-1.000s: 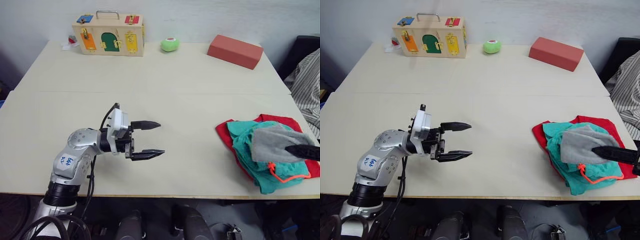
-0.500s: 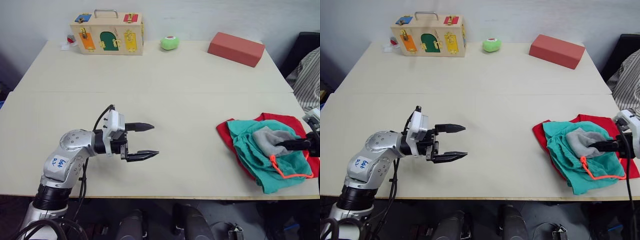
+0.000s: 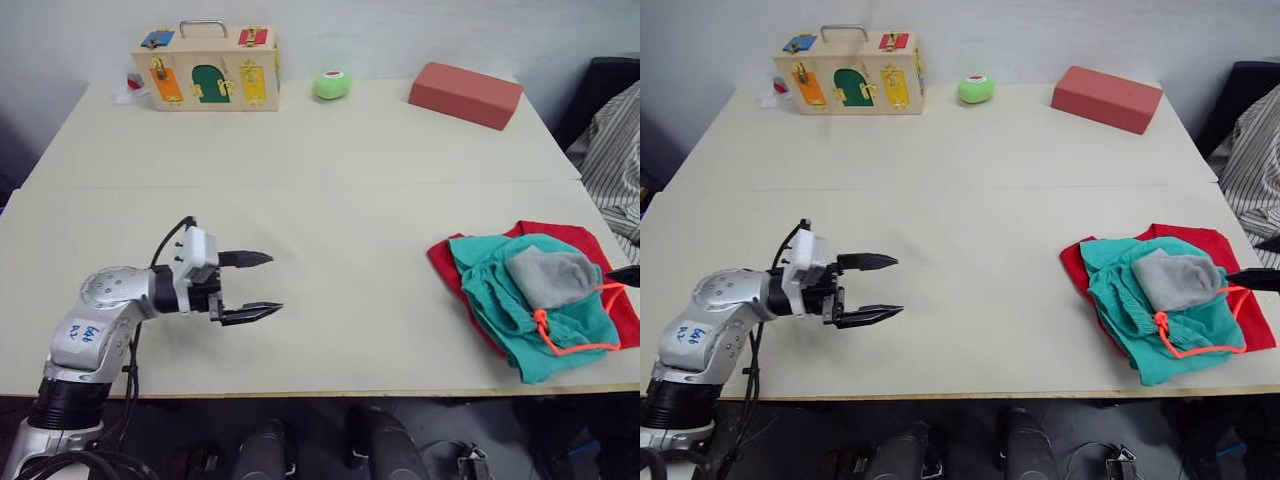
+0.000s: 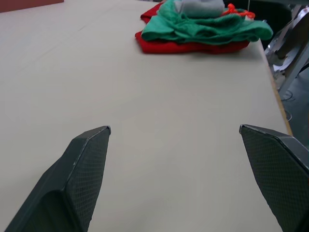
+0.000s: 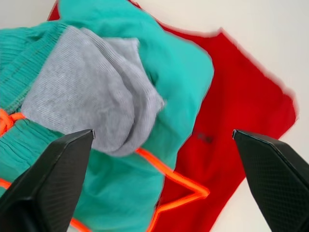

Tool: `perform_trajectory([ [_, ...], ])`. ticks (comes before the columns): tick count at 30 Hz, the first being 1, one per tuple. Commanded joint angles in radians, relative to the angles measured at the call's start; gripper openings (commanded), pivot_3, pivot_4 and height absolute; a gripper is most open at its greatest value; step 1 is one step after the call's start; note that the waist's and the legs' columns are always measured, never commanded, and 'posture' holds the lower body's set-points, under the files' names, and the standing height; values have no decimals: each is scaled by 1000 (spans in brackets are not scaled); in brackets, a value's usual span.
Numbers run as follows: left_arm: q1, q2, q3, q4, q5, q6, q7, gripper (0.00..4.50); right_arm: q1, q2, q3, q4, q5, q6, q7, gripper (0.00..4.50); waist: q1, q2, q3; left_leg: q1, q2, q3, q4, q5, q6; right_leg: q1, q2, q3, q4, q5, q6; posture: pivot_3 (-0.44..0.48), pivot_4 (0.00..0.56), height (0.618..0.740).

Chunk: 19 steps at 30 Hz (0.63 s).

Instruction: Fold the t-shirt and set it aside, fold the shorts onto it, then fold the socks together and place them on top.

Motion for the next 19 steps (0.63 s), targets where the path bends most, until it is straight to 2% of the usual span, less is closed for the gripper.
perform_trajectory([
  [1,20,29,61,57,43,-89,4,4500,30,97,-100,-219,113,-77,2,4480,-10,-1,0,1,0,0,0,0,0,1,0,1,0,0,0,0,150,740],
  [3,20,35,78,102,69,-118,26,4500,52,185,-103,-351,160,-36,-49,4480,-6,-1,0,2,1,0,-1,0,-1,0,1,1,2,0,0,0,150,740],
  [6,73,45,126,190,134,-215,70,4500,185,485,-6,-699,223,-85,-205,4480,-8,-8,-4,2,2,-1,-2,1,-3,-1,1,1,2,0,-1,0,150,740],
  [8,105,47,135,225,172,-271,92,4500,225,609,53,-750,144,-201,-259,4480,-5,-9,-4,2,7,-2,-3,1,-6,0,5,-2,2,-1,-4,0,150,740],
  [10,133,43,145,241,193,-295,120,4500,237,684,124,-700,57,-298,-272,4480,2,-3,-1,-1,6,-1,-3,1,-6,-4,4,-2,3,-2,-4,0,150,740],
  [12,163,38,155,246,218,-323,152,4500,227,747,185,-611,7,-371,-278,4480,13,-4,-2,-8,-2,1,-1,3,-1,-13,-3,1,8,-2,-4,0,150,740],
  [19,250,38,182,232,230,-378,186,4500,158,834,252,-402,-55,-544,-246,4480,8,-9,-4,-8,-2,3,3,-1,6,-9,-4,2,3,5,-1,0,150,740],
])
